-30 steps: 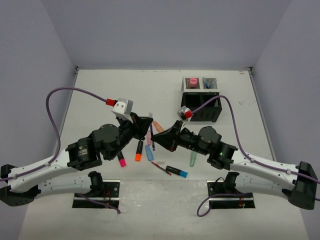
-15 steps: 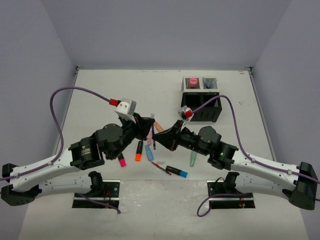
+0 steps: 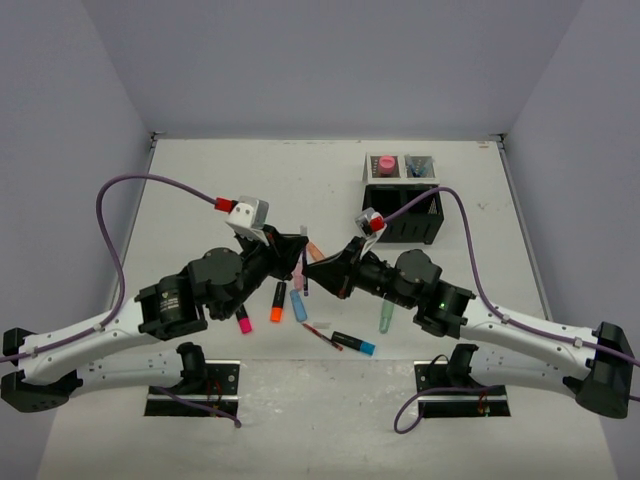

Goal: Sort the stationery into containers
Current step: Close the pen cap on the pen.

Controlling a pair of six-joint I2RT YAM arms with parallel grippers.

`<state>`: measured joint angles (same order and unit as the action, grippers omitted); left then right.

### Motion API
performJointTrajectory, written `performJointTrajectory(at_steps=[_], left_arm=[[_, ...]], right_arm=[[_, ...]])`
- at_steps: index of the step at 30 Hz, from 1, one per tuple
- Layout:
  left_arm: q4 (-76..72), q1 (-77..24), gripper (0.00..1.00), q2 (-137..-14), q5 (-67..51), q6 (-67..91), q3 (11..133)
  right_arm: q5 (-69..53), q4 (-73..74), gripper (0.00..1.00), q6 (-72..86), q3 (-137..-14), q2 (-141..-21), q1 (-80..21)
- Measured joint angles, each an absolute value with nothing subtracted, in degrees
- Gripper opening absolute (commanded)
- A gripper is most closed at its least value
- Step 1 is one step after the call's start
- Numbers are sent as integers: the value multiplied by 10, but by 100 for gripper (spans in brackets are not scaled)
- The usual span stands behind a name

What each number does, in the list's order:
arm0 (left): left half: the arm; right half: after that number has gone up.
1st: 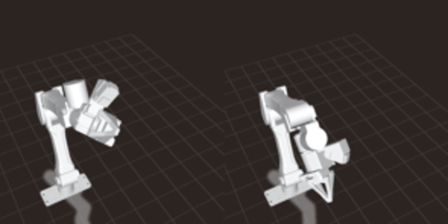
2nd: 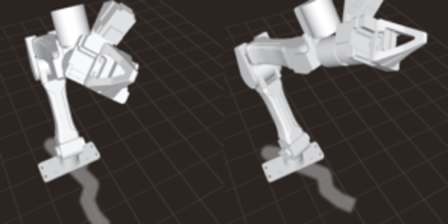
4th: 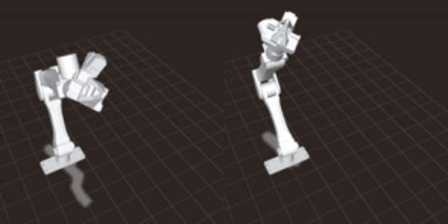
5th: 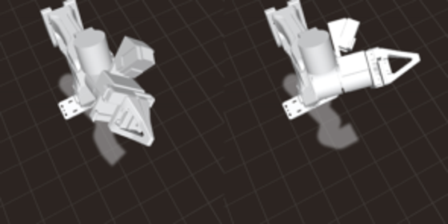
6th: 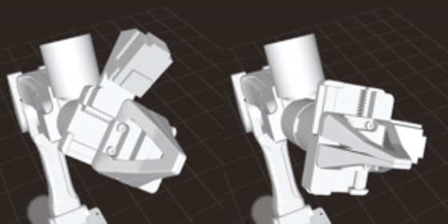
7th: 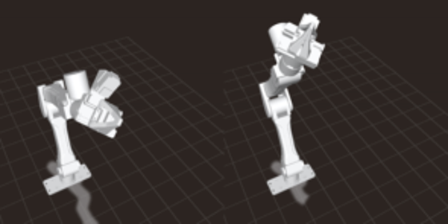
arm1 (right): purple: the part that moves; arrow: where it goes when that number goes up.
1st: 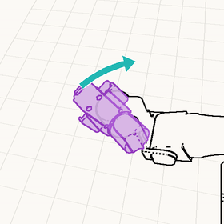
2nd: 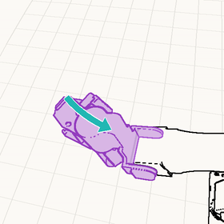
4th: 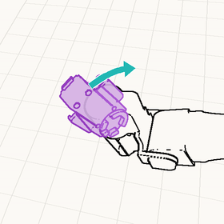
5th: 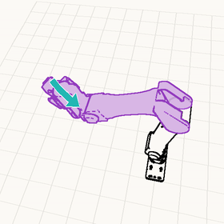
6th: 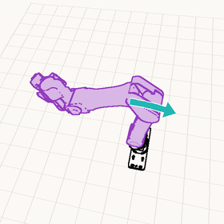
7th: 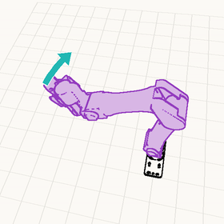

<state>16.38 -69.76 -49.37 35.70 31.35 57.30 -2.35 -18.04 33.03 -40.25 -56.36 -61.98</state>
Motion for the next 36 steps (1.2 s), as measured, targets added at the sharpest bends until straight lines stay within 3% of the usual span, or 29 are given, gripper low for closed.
performJointTrajectory(at_steps=[6,14,23,27,28,32,36], left_arm=[[164,-698,1,-481,358,324,571],[188,-694,17,-465,372,323,570],[223,-694,22,-457,378,319,578],[227,-694,59,-450,374,320,578],[229,-695,62,-449,374,320,578],[241,-695,66,-447,374,321,579],[254,-695,63,-446,378,322,587]], right_arm=[[-23,-196,0,326,-403,-569,-620],[-39,-228,0,305,-416,-612,-622],[-67,-256,0,283,-423,-645,-622],[-70,-256,0,275,-431,-646,-622],[-70,-257,0,273,-435,-646,-622],[-70,-257,0,259,-457,-649,-622],[-70,-257,0,250,-472,-659,-622]])
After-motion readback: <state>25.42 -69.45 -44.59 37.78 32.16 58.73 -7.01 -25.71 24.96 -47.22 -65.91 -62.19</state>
